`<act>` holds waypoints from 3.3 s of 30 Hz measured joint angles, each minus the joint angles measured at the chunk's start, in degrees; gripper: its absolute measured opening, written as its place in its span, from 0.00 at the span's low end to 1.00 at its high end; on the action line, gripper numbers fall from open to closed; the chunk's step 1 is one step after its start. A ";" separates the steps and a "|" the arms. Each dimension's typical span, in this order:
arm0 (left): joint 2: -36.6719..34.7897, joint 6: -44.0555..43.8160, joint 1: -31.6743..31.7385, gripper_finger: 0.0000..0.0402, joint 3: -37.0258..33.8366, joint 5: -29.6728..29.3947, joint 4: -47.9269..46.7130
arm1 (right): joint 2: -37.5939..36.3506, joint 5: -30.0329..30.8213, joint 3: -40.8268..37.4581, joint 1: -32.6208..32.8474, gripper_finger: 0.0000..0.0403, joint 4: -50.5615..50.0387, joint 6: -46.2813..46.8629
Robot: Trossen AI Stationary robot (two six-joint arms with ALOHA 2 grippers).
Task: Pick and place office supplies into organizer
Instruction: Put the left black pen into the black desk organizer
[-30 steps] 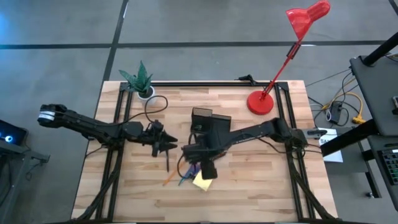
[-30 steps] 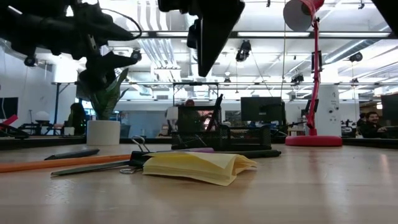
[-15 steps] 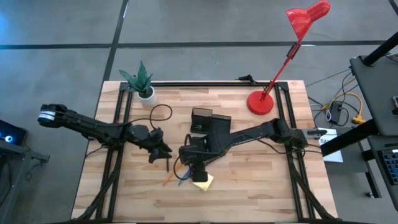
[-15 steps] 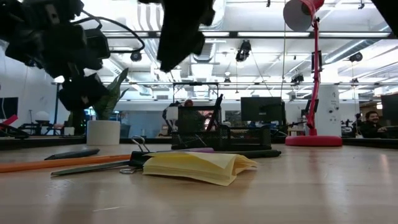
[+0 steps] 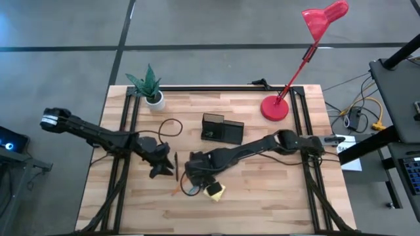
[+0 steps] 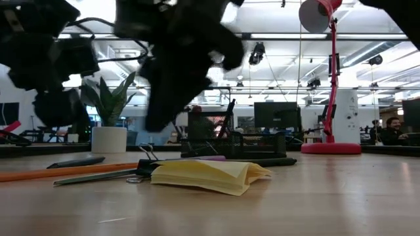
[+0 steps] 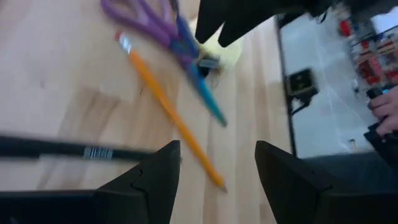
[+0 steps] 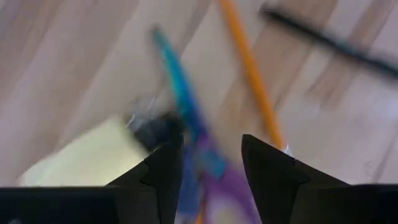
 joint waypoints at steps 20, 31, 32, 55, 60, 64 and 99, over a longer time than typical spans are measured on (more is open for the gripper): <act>7.24 -29.95 -5.45 0.37 10.42 -35.51 -20.60 | -0.84 18.12 6.07 -5.10 0.38 -20.30 14.33; 22.63 -36.47 -5.51 0.34 20.05 -35.95 -27.23 | -4.16 19.77 4.49 -4.19 0.38 -30.38 19.56; 23.65 -38.03 -5.51 0.36 19.98 -35.34 -27.47 | -4.67 20.71 3.86 -3.94 0.38 -30.79 19.84; 34.71 -43.22 -5.27 0.39 24.99 -34.94 -33.96 | -27.45 25.11 -30.51 0.38 0.38 -6.94 34.47; 37.01 -38.34 -5.23 0.30 26.71 -35.10 -36.06 | -26.46 24.97 -31.46 0.36 0.38 -0.74 30.16; 38.20 -34.30 -5.18 0.22 27.70 -35.49 -36.70 | -25.11 24.99 -31.50 0.32 0.38 3.73 26.15; 32.17 -23.01 -4.37 0.04 30.23 -41.82 -36.03 | -24.47 36.60 -31.50 -4.05 0.36 8.54 32.56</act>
